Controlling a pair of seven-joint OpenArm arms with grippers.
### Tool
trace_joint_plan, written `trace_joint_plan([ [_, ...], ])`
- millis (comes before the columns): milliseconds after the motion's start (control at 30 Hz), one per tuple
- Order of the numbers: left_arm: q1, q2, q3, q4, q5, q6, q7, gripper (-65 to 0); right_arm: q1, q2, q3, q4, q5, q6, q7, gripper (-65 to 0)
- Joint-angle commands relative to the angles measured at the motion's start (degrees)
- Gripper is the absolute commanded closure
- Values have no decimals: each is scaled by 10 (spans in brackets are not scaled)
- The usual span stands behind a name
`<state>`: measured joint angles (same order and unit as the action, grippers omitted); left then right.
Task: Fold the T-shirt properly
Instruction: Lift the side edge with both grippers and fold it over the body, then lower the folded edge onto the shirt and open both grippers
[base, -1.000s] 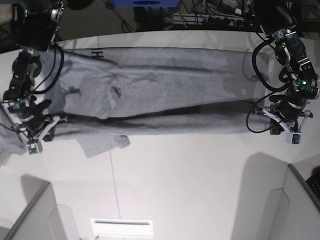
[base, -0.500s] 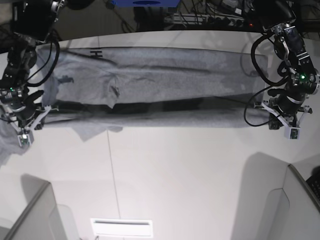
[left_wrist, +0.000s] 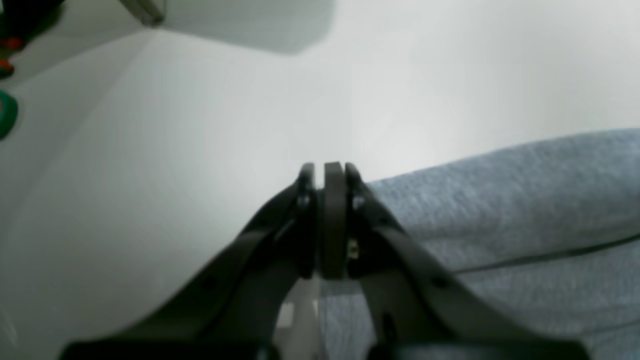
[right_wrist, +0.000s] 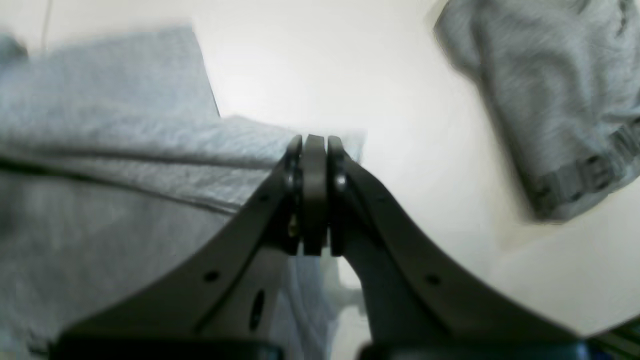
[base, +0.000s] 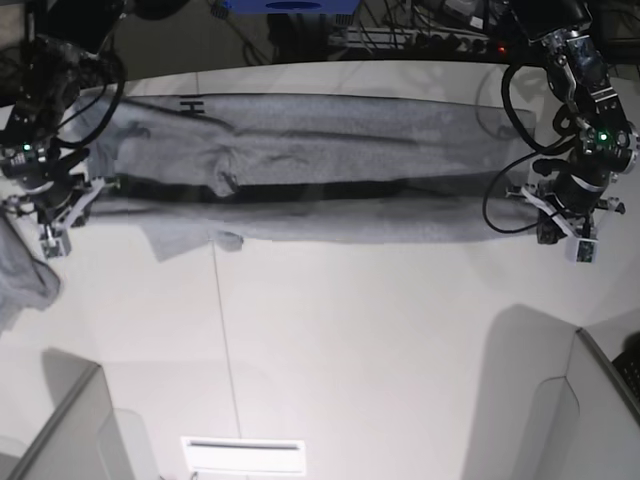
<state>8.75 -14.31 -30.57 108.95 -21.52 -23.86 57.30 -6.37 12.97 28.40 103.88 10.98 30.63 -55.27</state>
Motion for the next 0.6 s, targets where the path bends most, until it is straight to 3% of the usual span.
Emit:
trace_joint_plan([
  [0,-1,-9,-3,16,-5,2,-12,0,0,9,4,10,0,2,14,0],
  [300,30,-6,-3,25,-5,2,-12,0,-34,-13,61,43,0,9,-7,0],
  [433,43,-5,-3,36,-5,2,-12,0,-41,-19,63,60,0,41,-39,0],
  [567,54,-5,-3,36,-5,2,-12,0,-45,-31,64,60,-1,46,-43,0],
])
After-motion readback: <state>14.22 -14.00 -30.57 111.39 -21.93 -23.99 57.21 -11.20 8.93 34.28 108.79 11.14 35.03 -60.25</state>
